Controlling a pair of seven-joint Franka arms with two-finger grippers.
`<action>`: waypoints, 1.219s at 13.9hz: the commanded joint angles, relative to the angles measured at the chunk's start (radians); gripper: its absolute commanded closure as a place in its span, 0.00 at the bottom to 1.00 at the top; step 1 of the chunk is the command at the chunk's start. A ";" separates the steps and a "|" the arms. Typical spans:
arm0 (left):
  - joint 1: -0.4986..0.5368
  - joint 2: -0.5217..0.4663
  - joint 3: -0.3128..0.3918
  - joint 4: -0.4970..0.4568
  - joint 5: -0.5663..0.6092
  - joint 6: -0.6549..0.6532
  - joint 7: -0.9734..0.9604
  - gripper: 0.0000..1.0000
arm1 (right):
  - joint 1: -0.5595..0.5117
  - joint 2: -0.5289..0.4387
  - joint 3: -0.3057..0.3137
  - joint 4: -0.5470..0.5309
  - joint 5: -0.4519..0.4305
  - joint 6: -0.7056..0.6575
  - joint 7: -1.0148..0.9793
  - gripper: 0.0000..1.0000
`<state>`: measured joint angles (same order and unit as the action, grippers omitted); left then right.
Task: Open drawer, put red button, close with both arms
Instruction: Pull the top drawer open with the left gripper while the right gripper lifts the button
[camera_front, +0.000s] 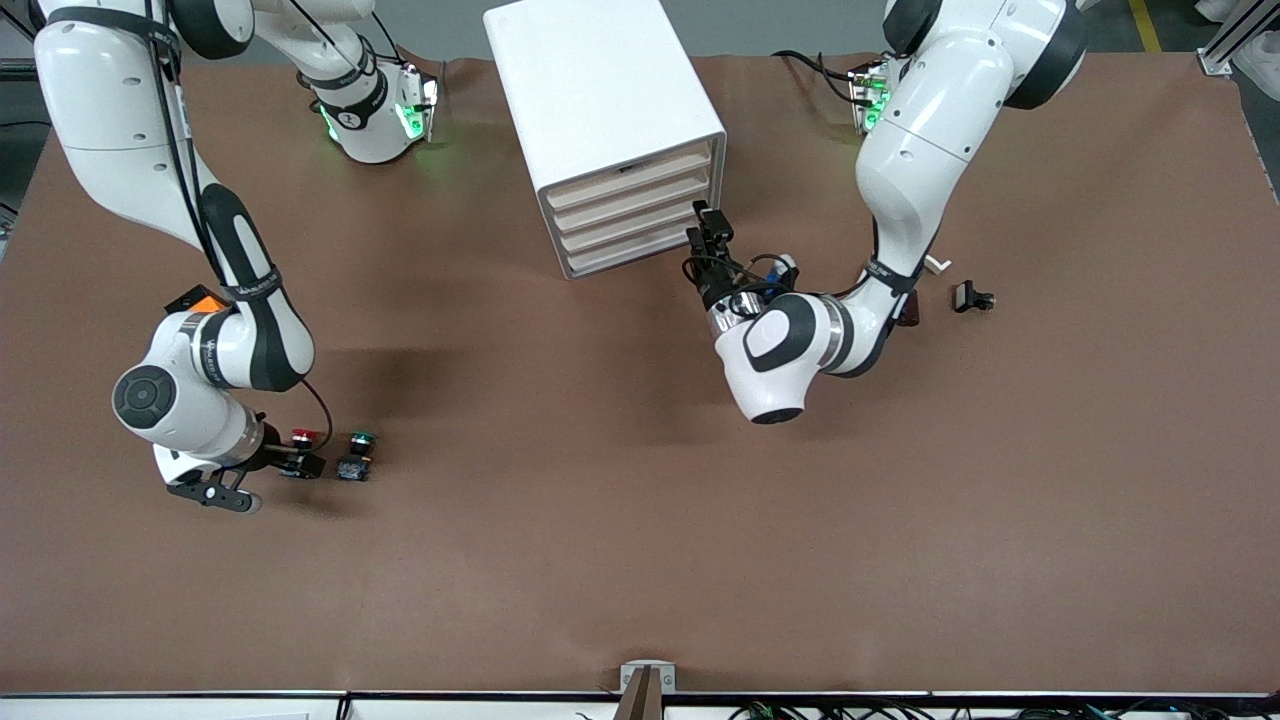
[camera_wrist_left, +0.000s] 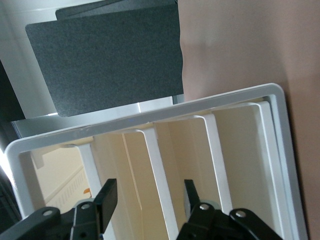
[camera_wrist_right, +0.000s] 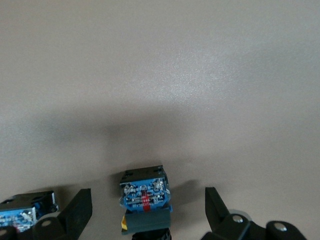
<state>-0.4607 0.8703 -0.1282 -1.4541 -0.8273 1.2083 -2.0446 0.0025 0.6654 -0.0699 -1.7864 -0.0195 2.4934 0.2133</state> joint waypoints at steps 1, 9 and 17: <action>-0.032 0.010 0.004 0.000 -0.012 -0.016 -0.020 0.39 | 0.004 -0.004 0.002 -0.019 0.003 -0.001 0.000 0.30; -0.111 0.018 0.004 -0.040 -0.010 -0.016 -0.019 0.67 | 0.005 -0.020 0.013 -0.004 0.003 -0.037 0.001 1.00; -0.096 0.018 0.004 -0.039 -0.013 -0.018 -0.019 0.98 | 0.028 -0.156 0.027 0.053 0.004 -0.319 0.084 1.00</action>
<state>-0.5684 0.8923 -0.1279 -1.4932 -0.8280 1.1964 -2.0809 0.0191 0.5750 -0.0554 -1.7146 -0.0193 2.2410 0.2406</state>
